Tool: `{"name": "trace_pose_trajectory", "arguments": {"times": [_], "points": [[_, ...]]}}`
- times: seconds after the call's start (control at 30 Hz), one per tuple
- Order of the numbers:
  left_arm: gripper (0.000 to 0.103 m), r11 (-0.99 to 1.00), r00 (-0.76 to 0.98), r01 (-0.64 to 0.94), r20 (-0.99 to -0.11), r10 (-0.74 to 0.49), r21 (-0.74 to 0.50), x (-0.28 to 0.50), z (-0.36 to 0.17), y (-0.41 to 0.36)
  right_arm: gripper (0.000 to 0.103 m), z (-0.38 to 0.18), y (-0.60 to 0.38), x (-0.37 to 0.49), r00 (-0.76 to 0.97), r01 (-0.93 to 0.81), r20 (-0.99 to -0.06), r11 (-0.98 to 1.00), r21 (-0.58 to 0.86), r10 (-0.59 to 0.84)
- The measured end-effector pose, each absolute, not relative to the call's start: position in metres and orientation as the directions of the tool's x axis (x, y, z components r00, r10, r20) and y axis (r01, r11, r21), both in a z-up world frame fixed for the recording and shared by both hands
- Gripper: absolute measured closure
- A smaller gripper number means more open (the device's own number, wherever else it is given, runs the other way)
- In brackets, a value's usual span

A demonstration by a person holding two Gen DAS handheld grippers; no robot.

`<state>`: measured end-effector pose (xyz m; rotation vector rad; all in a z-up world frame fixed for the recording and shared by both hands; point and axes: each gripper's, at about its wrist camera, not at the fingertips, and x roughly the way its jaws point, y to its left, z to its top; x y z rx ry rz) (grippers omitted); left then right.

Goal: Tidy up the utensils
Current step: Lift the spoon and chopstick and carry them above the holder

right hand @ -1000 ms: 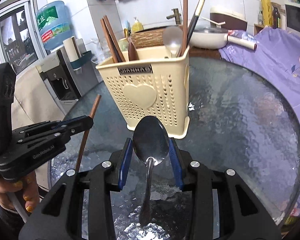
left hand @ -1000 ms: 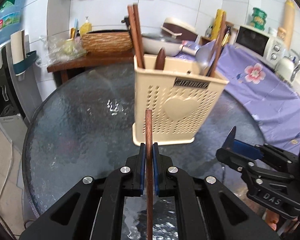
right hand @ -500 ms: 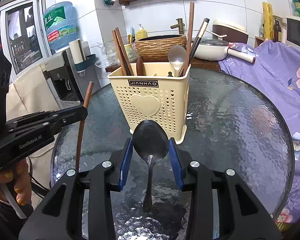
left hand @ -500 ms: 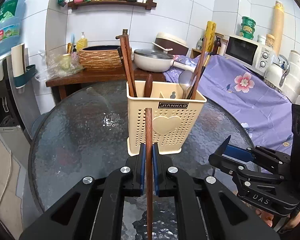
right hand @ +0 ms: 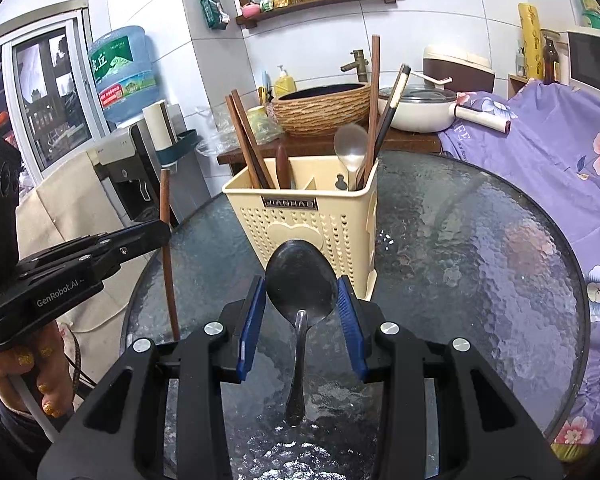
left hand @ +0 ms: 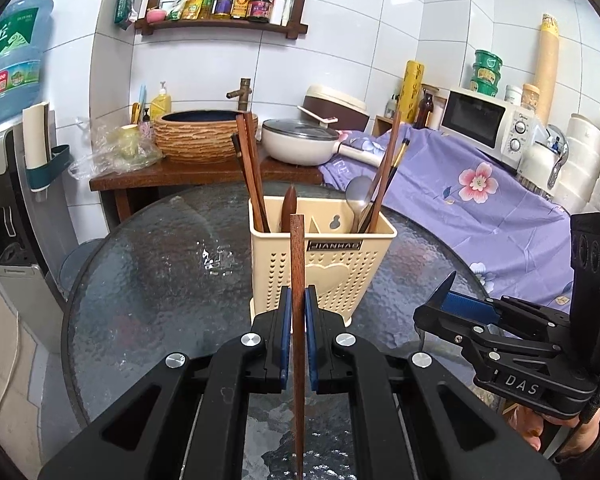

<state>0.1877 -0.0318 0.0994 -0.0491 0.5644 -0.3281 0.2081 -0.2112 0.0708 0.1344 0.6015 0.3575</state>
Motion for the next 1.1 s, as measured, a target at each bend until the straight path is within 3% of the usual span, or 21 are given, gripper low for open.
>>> {"name": "trace_pose_trajectory", "arguments": {"times": [0.5, 0.8, 1.1], "points": [[0.097, 0.937, 0.833, 0.330, -0.431, -0.348, -0.119, 0.185, 0.146, -0.033, 0.066, 0.114, -0.210, 0.217, 0.795, -0.305, -0.479, 0.928, 0.214, 0.372], [0.097, 0.928, 0.871, 0.362, -0.320, -0.372, -0.092, 0.191, 0.223, -0.040, 0.066, 0.175, -0.216, 0.240, 0.826, -0.309, -0.414, 0.921, 0.237, 0.383], [0.097, 0.962, 0.938, 0.263, -0.213, -0.272, -0.071, 0.226, 0.281, -0.051, 0.066, 0.227, -0.208, 0.277, 0.908, -0.251, -0.302, 0.955, 0.161, 0.290]]}}
